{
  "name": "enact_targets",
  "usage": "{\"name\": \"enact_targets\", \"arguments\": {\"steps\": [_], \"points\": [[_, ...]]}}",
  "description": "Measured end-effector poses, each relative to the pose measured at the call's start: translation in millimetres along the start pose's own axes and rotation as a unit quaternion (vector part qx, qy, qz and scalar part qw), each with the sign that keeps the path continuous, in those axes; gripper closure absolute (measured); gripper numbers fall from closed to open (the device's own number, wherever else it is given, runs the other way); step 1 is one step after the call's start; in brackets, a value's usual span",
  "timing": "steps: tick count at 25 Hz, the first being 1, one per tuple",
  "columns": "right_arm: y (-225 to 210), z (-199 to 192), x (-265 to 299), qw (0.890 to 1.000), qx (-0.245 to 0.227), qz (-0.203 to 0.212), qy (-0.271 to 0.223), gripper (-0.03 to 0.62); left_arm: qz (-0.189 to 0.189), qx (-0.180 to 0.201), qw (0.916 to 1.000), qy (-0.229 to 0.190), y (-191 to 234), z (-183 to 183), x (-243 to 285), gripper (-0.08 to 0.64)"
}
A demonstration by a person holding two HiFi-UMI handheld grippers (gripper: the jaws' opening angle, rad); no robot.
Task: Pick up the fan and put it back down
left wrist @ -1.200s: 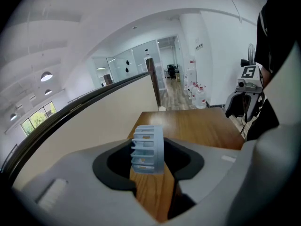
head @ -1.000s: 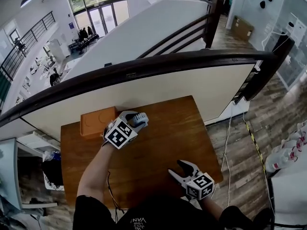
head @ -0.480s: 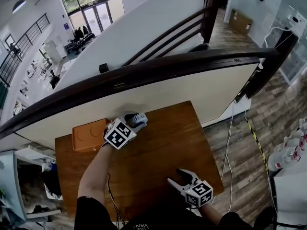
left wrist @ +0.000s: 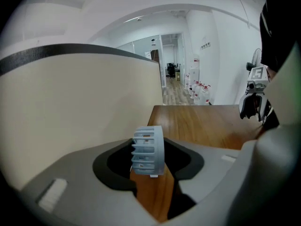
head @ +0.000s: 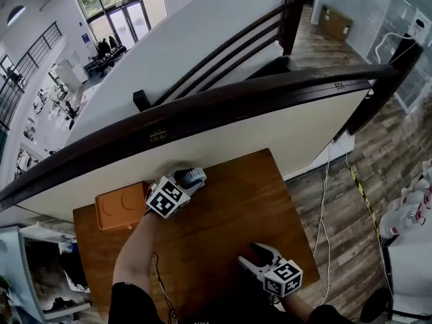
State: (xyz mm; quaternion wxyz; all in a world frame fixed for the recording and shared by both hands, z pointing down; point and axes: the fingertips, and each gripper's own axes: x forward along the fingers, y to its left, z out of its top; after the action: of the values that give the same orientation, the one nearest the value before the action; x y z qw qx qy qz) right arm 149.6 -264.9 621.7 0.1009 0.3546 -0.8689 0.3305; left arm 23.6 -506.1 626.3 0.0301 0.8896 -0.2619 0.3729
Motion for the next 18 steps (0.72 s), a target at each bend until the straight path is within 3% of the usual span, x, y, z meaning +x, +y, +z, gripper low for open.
{"name": "enact_targets", "arguments": {"steps": [11,18], "points": [[-5,-1,15,1.0,0.015,0.008,0.007,0.376,0.005,0.003,0.9998,-0.019,8,-8,12,0.365],[0,1,12,1.0,0.008,0.014,0.006,0.376,0.018,-0.004,0.9993,-0.033,12,1,1,0.314]]}}
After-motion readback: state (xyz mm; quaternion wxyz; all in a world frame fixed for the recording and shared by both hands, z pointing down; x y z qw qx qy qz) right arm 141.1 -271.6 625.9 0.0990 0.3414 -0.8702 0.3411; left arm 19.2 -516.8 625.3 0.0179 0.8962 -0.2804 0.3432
